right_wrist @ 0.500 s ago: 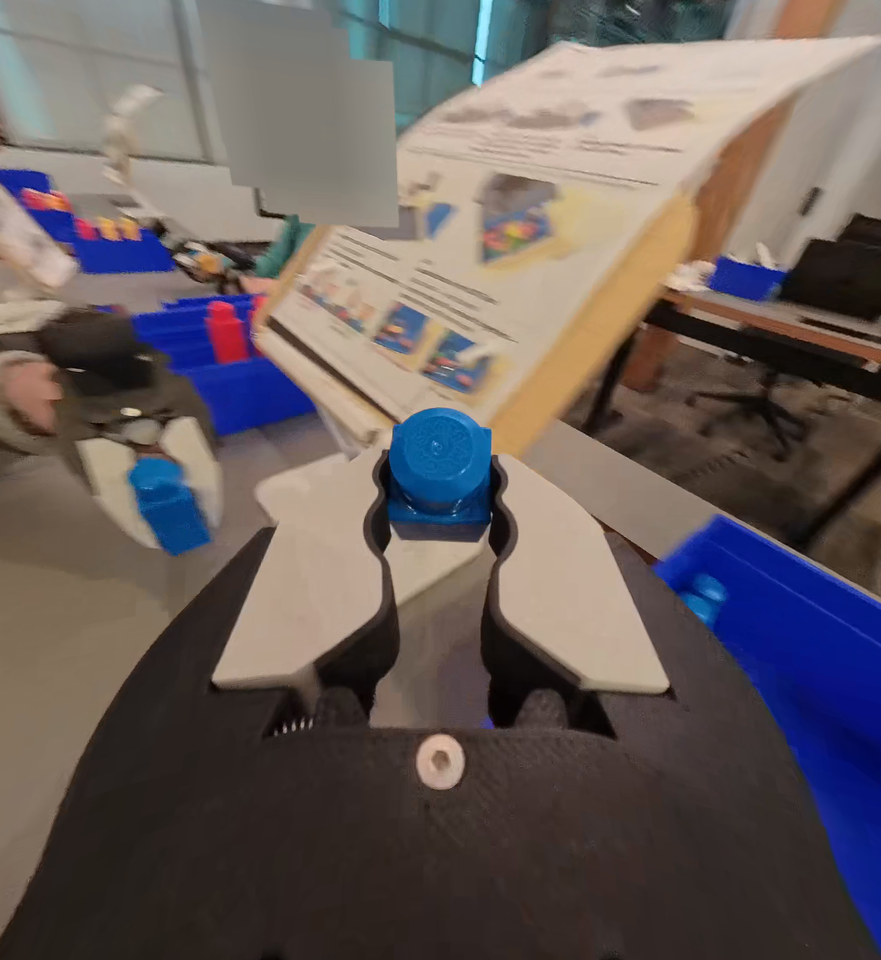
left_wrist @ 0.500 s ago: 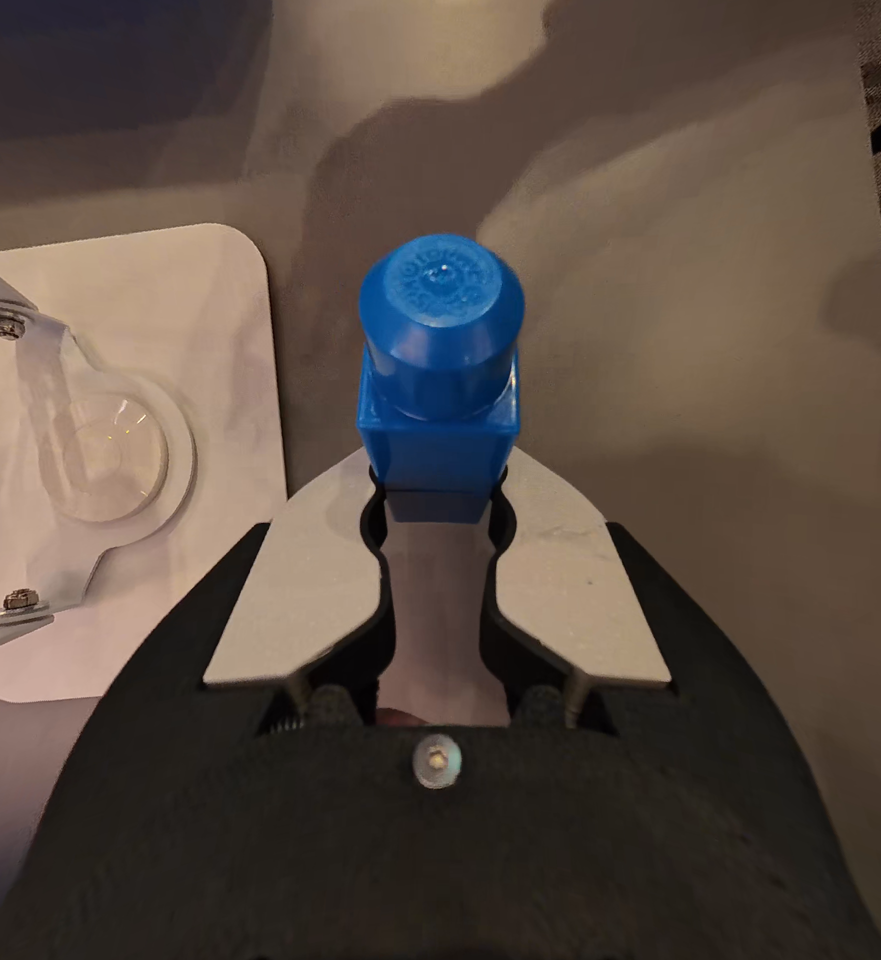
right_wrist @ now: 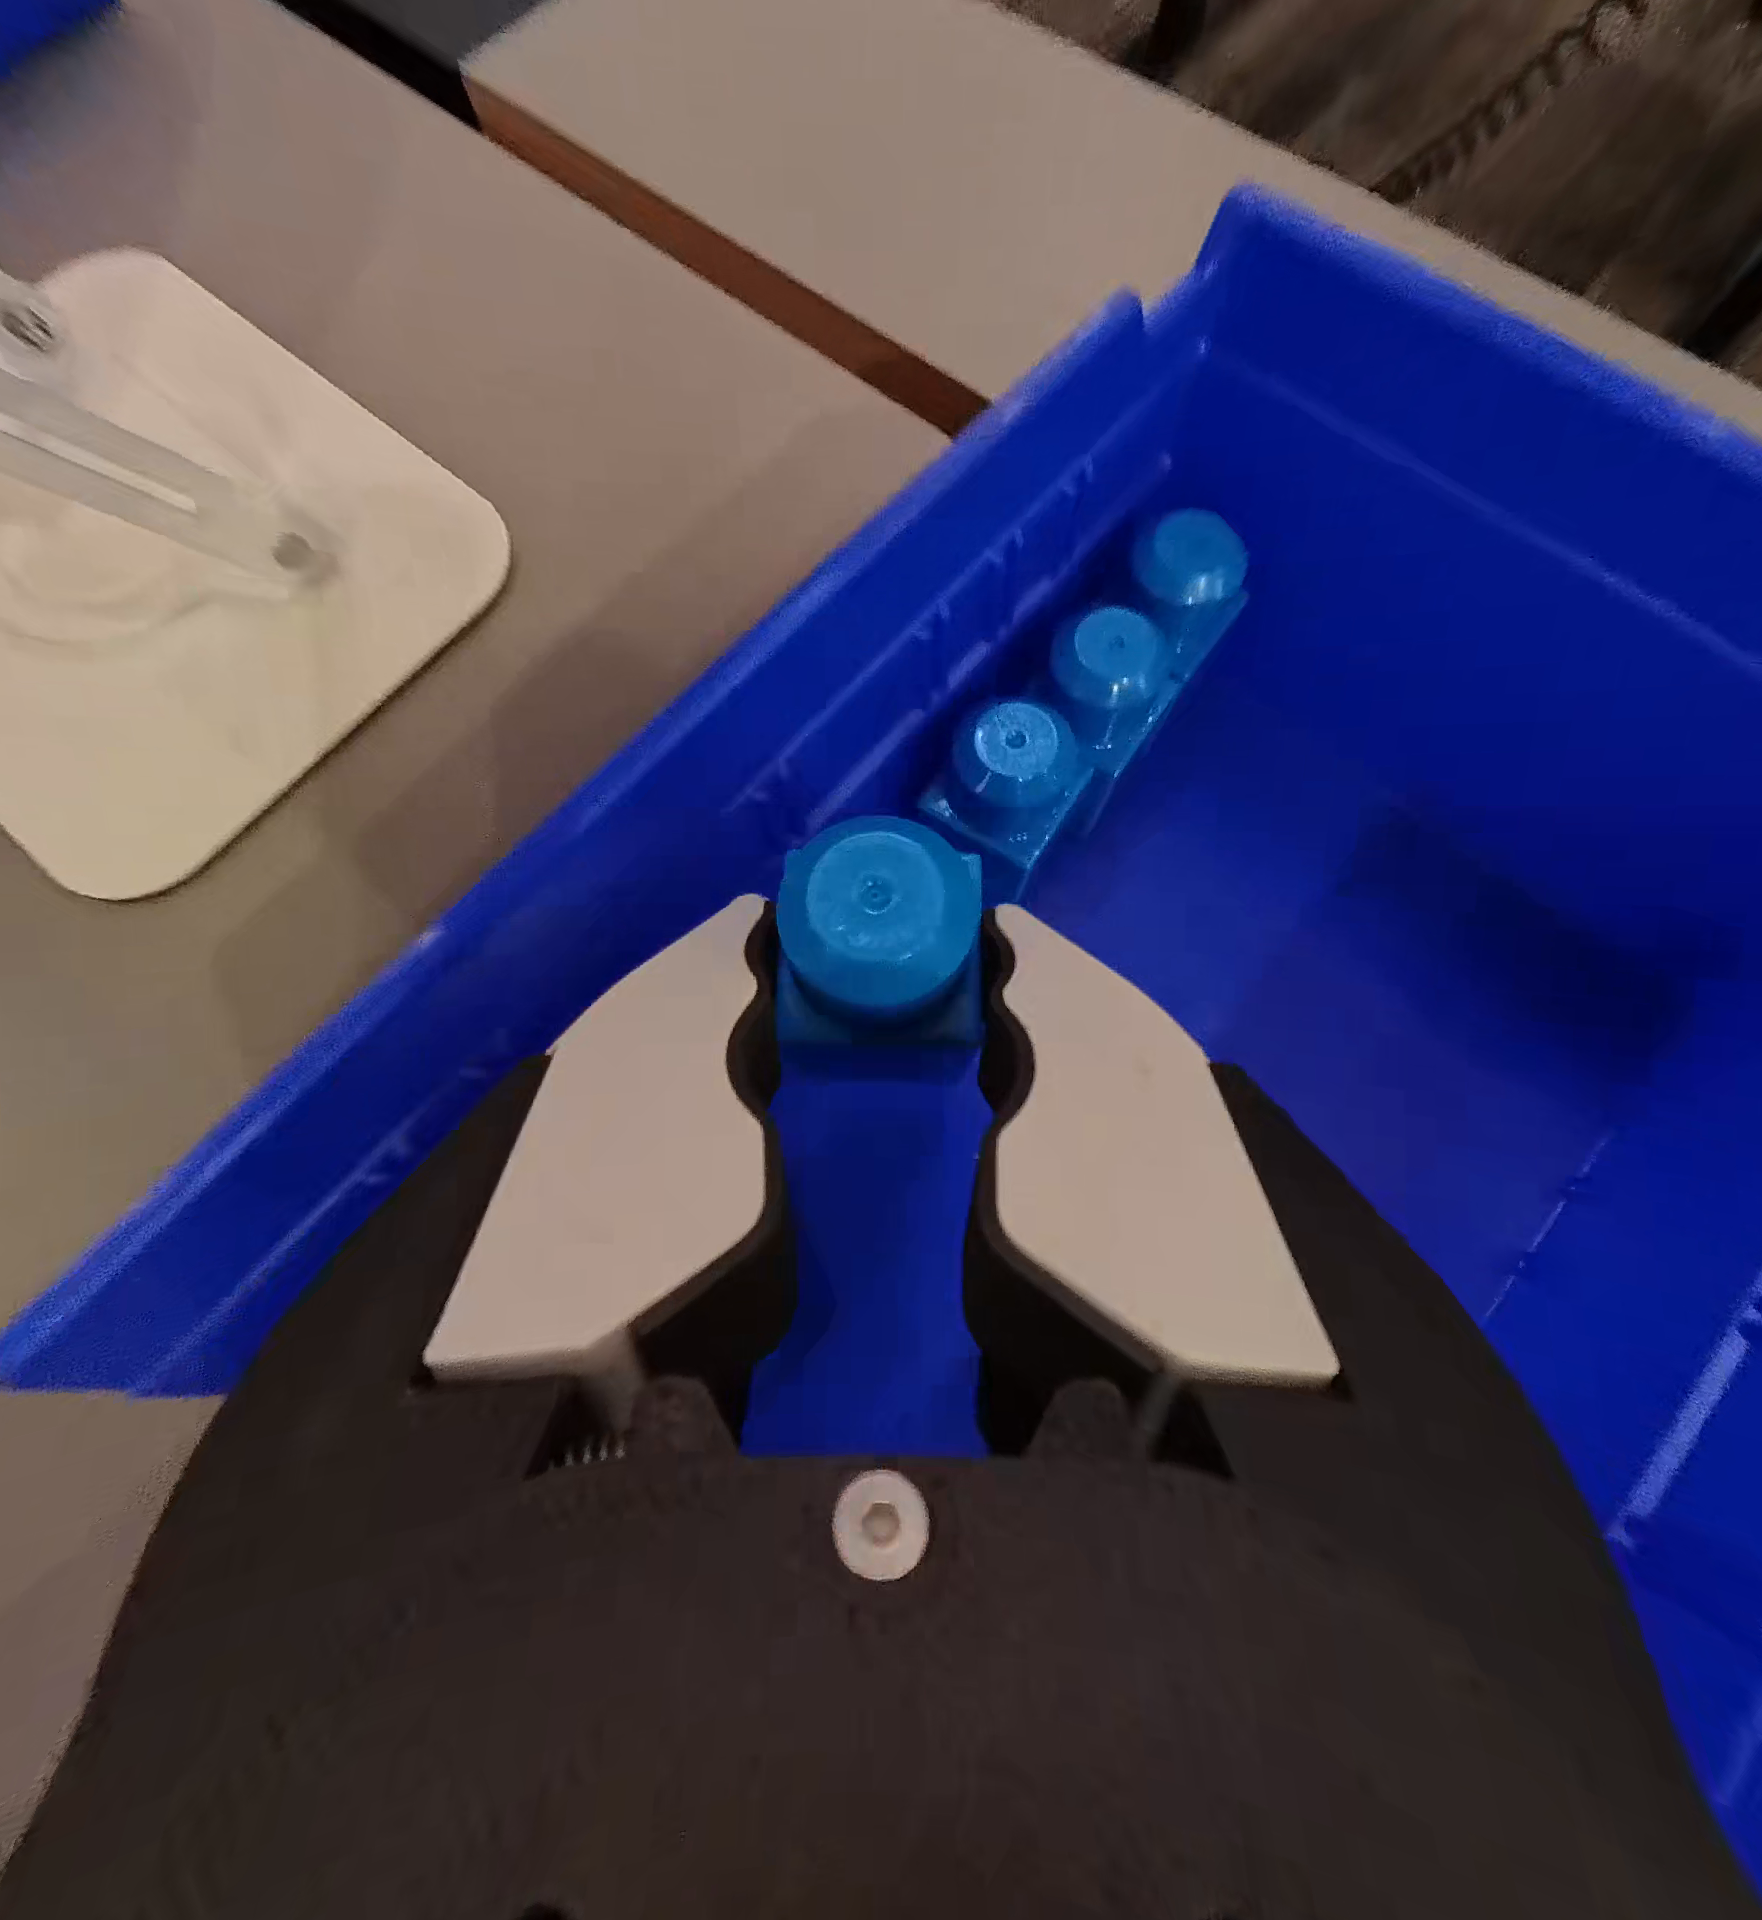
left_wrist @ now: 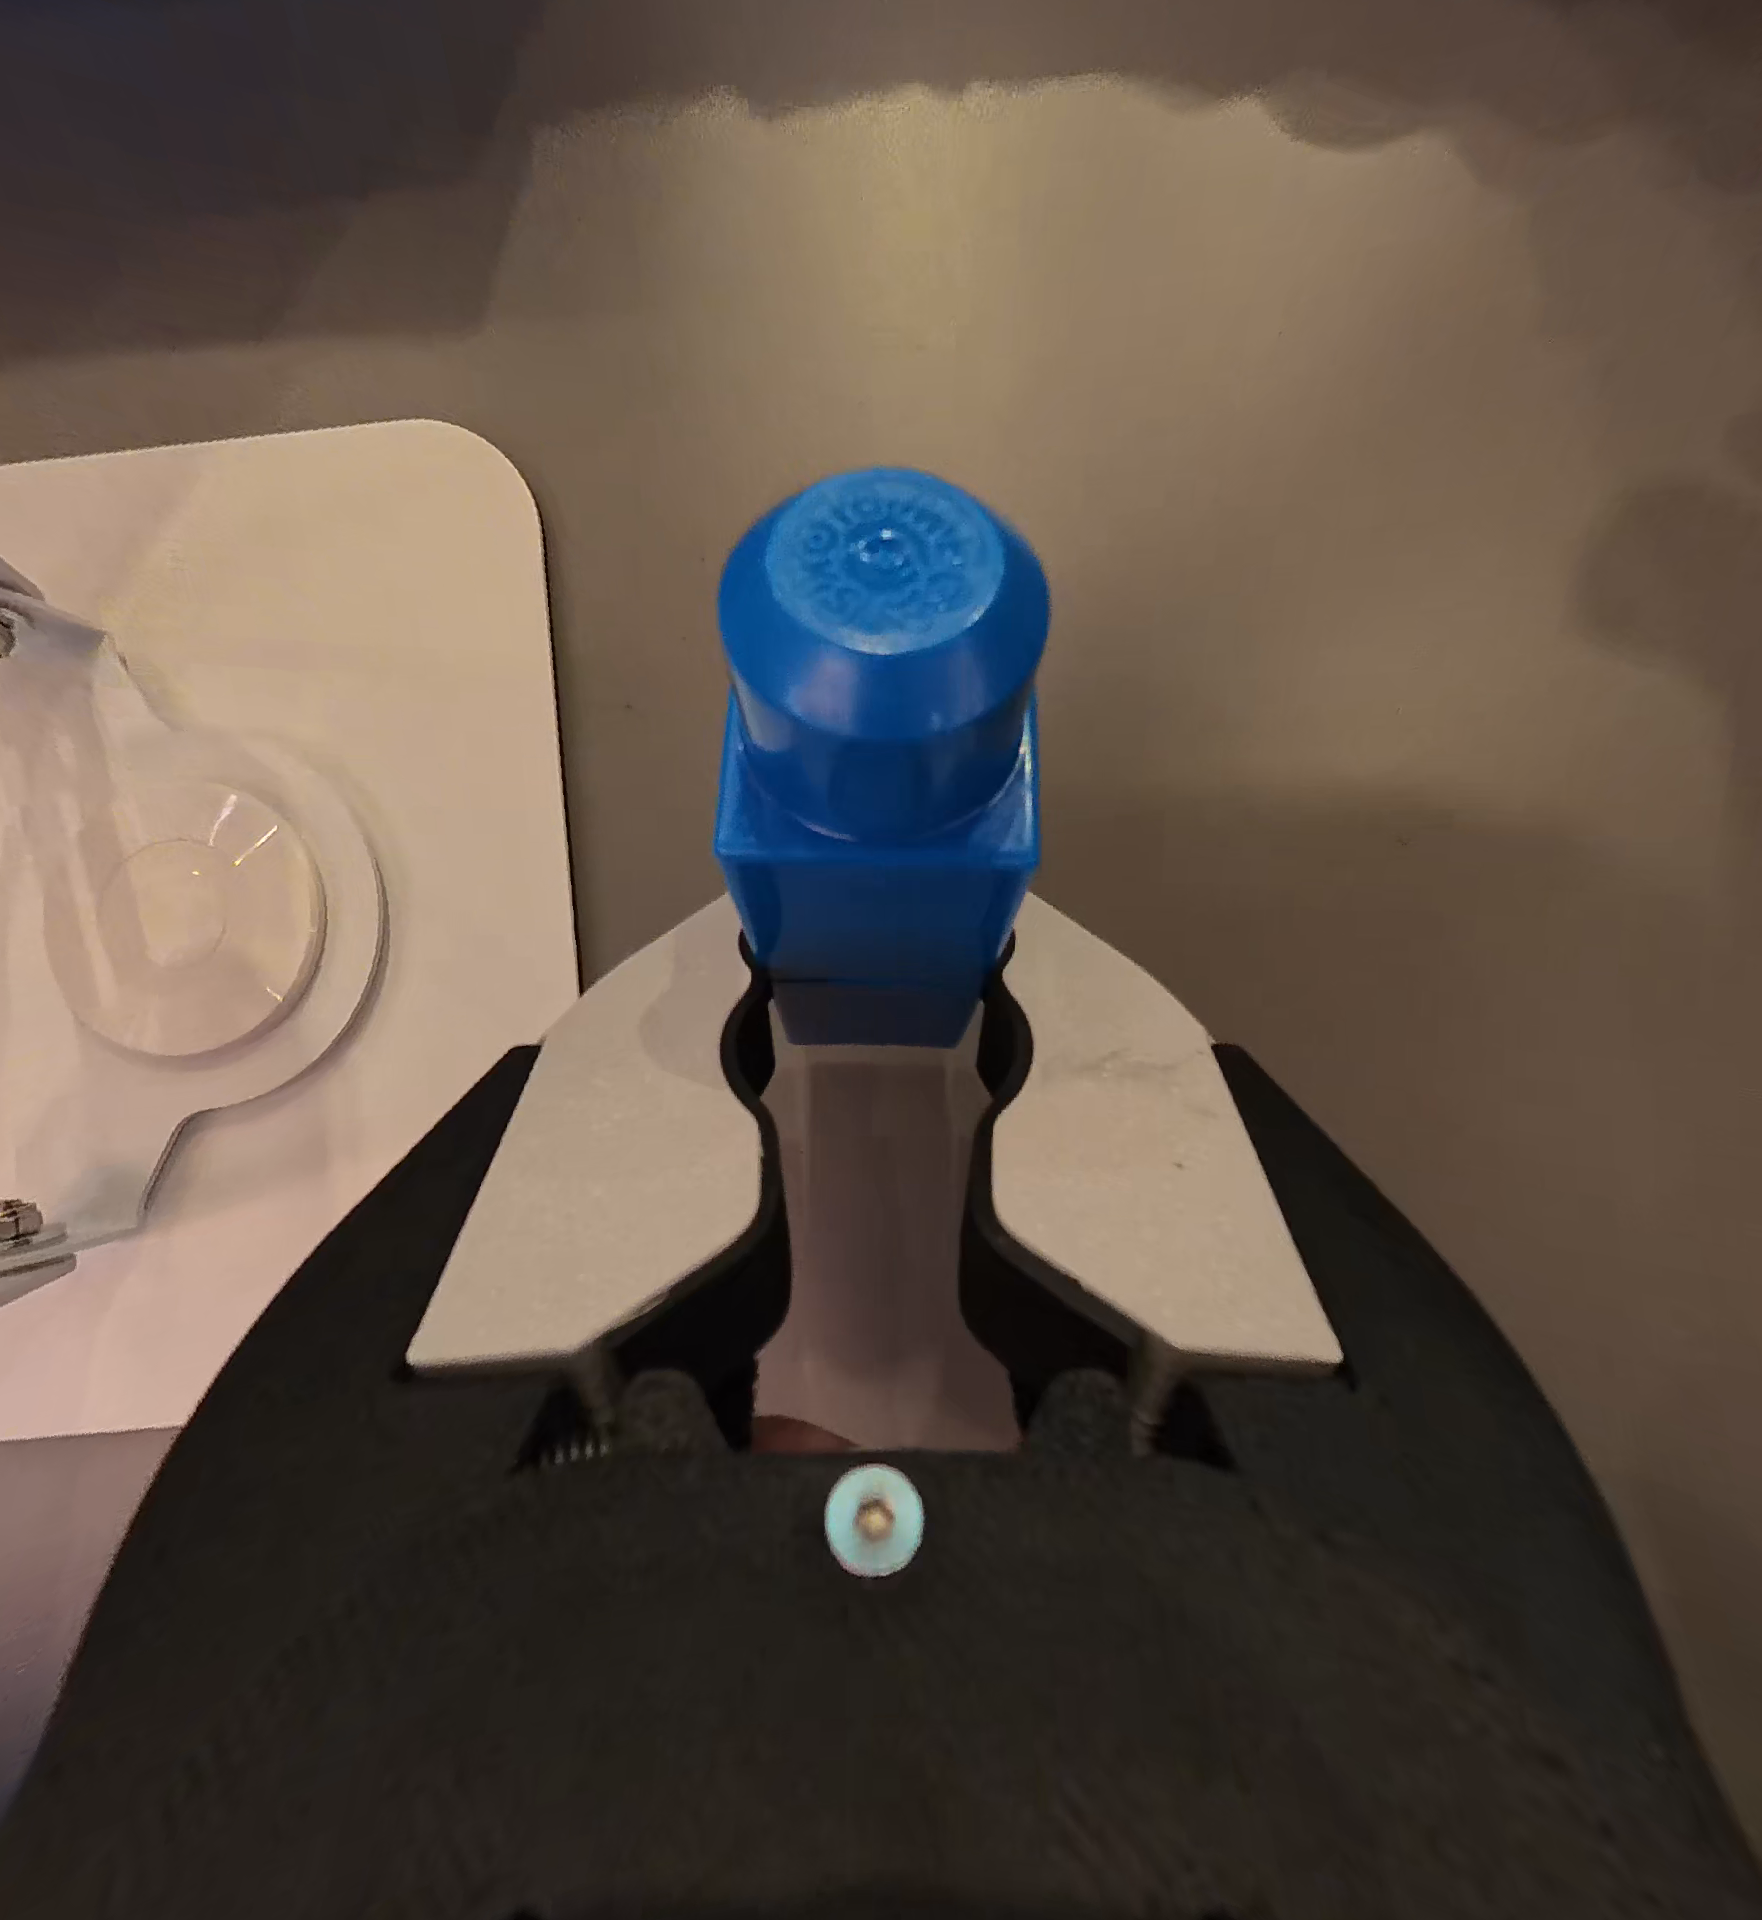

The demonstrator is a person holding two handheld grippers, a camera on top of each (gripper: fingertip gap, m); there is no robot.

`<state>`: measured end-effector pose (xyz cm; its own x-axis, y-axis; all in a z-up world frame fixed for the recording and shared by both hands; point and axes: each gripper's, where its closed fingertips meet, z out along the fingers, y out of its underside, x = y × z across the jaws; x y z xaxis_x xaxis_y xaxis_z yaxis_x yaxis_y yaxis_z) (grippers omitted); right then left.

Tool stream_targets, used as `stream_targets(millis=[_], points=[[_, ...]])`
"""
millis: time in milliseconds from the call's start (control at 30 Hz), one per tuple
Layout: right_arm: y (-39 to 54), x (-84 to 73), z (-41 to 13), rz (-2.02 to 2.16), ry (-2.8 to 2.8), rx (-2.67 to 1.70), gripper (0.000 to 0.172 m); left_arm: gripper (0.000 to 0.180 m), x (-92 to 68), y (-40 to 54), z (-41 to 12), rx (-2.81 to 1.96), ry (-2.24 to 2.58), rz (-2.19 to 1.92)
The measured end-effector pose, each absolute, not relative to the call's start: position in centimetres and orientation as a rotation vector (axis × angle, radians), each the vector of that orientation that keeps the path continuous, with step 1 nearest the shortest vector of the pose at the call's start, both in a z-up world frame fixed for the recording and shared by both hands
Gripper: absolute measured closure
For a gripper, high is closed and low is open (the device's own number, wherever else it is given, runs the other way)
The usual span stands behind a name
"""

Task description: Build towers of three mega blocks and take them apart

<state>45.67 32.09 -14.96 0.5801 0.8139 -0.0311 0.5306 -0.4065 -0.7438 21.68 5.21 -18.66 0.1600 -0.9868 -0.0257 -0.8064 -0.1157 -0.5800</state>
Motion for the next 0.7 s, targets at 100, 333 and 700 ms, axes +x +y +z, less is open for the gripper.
stream_targets(millis=[100,333,700], points=[[32.7,45.8,-17.6,0.491,-1.105,-2.180,0.135,0.145,21.6,5.3,-19.0,-1.988,1.696,-0.522],[32.9,45.9,-21.0,0.478,-1.144,-2.307,0.134,0.145,21.5,5.5,-19.6,-2.004,1.700,-0.532],[31.2,48.5,-18.4,0.371,-1.233,-2.340,0.139,0.145,21.4,5.3,-19.2,-1.997,1.701,-0.528]])
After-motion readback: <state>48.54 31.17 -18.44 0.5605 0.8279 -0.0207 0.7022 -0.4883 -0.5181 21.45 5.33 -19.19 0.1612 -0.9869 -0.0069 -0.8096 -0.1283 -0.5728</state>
